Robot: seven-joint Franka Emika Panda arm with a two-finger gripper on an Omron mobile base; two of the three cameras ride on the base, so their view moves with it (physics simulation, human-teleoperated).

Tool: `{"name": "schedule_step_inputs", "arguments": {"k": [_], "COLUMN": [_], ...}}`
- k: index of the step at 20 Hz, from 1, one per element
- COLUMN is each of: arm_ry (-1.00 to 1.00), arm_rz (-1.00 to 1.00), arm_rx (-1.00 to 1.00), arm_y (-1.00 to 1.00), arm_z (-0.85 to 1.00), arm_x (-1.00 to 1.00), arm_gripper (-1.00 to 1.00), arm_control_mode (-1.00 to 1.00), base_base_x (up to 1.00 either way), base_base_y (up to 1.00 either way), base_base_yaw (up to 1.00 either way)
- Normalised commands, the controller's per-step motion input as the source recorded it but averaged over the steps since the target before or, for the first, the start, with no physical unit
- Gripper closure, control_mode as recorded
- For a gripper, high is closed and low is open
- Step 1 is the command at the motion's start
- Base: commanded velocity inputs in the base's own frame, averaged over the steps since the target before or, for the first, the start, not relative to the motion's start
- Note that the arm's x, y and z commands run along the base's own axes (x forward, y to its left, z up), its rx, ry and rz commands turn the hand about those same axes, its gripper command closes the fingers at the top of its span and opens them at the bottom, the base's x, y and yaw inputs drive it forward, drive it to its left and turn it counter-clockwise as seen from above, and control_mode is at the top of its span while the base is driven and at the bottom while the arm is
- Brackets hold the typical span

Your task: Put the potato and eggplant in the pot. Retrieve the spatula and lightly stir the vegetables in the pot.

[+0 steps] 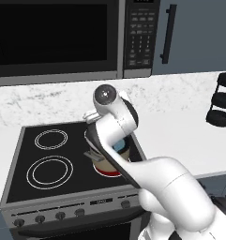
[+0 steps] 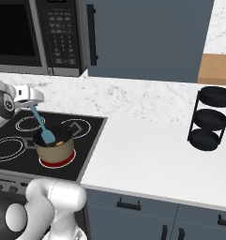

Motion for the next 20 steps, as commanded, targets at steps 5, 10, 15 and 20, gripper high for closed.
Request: {"name": "schedule_step_inputs", "arguments": {"k": [5,10,15,20], "arm_ry": [0.0,0.0,0.02,0.02], "arm_rz": [0.0,0.0,0.0,0.0], "arm_rx": [0.0,0.01,0.03,0.05], "arm_y": [0.05,0.0,0.0,0.0], "arm_z": [-0.33,-0.4,-0.36,-0.3], "arm_x": [0.29,0.16,0.12,0.1], "arm_gripper": [1.0,1.0,1.0,1.0], "arm_control_mode": [-1.0,-1.0,-1.0,-1.0], "base_base_x": [0.0,0.0,0.0,0.0], "base_base_y": [0.0,0.0,0.0,0.0], "base_base_yaw": [0.0,0.0,0.0,0.0]}}
